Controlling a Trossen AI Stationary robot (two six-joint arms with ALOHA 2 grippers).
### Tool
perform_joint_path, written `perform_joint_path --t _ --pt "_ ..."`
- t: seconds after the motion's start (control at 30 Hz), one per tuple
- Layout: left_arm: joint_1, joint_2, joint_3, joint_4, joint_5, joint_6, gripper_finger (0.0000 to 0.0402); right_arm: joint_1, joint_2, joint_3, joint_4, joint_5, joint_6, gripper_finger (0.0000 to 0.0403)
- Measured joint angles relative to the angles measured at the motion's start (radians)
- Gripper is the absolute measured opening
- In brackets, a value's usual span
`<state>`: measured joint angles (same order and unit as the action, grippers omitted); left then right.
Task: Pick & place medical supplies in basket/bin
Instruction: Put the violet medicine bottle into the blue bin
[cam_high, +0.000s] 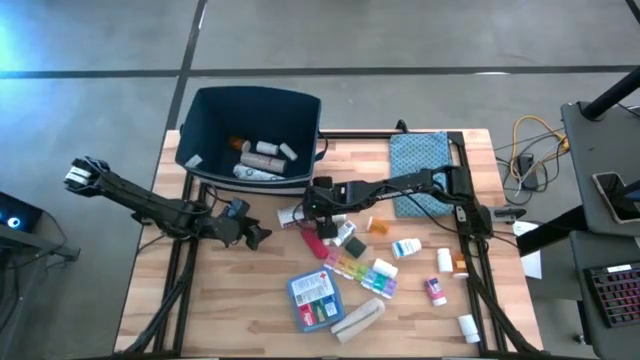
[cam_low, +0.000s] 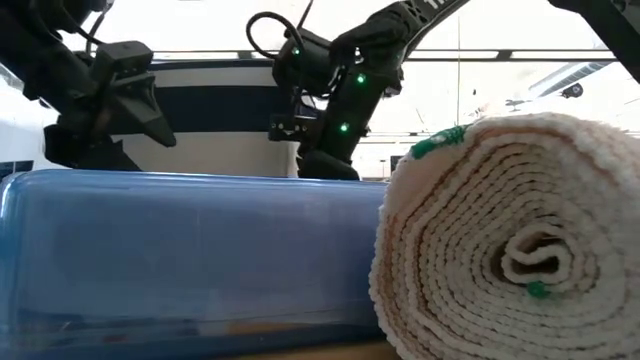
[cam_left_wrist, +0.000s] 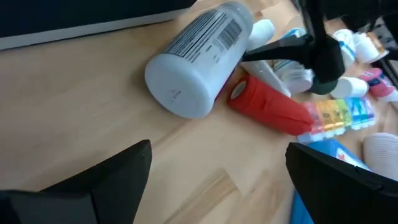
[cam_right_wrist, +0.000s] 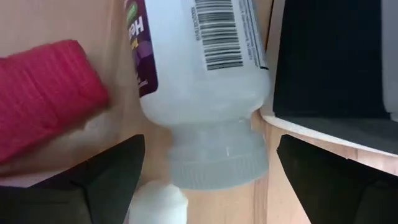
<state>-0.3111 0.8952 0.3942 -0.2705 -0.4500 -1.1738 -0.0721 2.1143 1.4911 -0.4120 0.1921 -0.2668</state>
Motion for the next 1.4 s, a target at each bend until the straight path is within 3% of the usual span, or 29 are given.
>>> perform_joint_path --t 0.33,0.67,0.83,1.07,1.2,1.3,1.4 --pt "0.020 0.116 0.058 0.000 0.002 -0.014 0.0348 -0.009 0.012 -0.055 0.095 -0.083 -0.016 0.0322" --pt "0.020 0.193 0.104 -0.002 0.015 -0.014 0.0348 -0.009 0.027 -0.013 0.057 -0.088 0.001 0.0220" --pt "0.018 0.158 0.146 -0.030 0.032 -0.015 0.0348 -0.002 -0.027 0.071 -0.094 -0.085 0.030 0.0219" --pt "-0.004 0.062 0.336 -0.405 0.027 -0.007 0.0348 0.038 -0.219 0.181 -0.184 -0.082 0.081 0.0219" --pt "-0.005 0.046 0.437 -0.510 -0.010 0.063 0.0348 0.061 -0.354 0.269 -0.155 0.031 0.124 0.0219" --pt "-0.005 0.048 0.470 -0.499 -0.071 0.109 0.0348 0.013 -0.377 0.349 -0.102 0.107 0.205 0.0227" --pt "-0.002 0.058 0.471 -0.474 -0.123 0.116 0.0348 -0.118 -0.301 0.470 -0.102 0.034 0.332 0.0231"
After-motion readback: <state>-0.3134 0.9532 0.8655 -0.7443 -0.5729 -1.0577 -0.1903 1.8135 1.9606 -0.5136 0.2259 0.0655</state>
